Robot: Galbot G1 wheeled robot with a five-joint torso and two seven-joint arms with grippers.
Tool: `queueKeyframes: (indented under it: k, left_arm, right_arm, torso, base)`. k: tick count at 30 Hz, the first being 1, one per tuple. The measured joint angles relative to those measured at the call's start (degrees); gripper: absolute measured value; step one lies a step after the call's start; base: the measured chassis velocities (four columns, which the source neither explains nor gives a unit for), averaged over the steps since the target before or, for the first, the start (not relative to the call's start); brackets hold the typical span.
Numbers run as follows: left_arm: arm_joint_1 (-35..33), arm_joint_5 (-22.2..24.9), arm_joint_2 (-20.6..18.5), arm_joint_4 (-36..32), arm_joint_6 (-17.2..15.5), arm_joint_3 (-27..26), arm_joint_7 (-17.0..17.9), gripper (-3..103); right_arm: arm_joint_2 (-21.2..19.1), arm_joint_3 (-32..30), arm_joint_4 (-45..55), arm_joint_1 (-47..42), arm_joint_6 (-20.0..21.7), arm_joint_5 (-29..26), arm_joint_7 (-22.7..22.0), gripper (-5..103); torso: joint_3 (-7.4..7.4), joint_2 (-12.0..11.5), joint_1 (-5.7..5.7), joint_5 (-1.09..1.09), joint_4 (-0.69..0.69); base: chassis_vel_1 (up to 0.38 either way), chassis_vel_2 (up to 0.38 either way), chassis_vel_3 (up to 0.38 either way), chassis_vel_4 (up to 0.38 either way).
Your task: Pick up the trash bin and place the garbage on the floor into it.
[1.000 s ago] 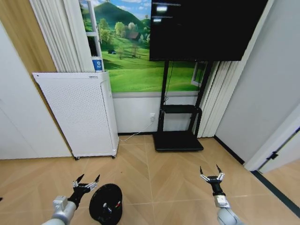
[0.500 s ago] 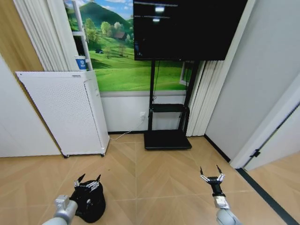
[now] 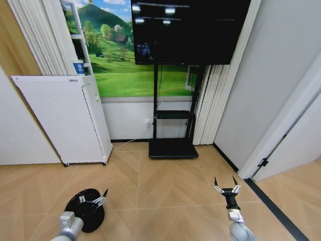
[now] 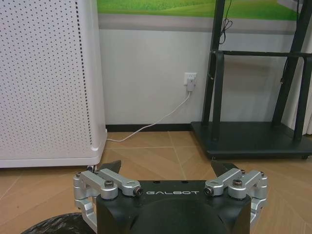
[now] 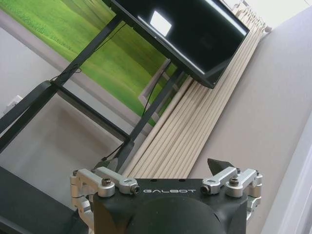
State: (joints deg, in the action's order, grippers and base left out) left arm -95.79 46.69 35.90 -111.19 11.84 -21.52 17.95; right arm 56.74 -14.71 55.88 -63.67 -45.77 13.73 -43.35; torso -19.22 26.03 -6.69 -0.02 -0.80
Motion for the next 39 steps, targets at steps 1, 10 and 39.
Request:
queueKeyframes:
  k: [1, 10, 39]
  left_arm:
    - [0.0, -0.1, 0.1, 0.0, 0.0, 0.2, 0.0, 100]
    - [0.3, -0.5, 0.2, 0.2, 0.1, 0.6, -0.1, 100]
    - [1.6, -0.8, 0.7, 0.9, 0.6, 2.7, -0.2, 100]
  right_arm:
    - [0.0, -0.1, 0.0, -0.1, 0.0, 0.2, -0.3, 100]
    - [0.0, -0.6, -0.1, -0.3, 0.0, 1.4, -2.4, 100]
    - [0.7, -0.5, -1.0, 0.0, 0.0, 2.9, -4.9, 100]
  torso:
    - [0.00, 0.0, 0.00, 0.02, 0.00]
    - [0.03, 0.0, 0.03, 0.02, -0.02]
    - [0.07, 0.0, 0.08, 0.01, -0.01]
  base:
    - [0.074, -0.007, -0.072, 0.055]
    - [0.102, -0.144, -0.116, 0.146]
    - [0.369, -0.205, -0.366, 0.217]
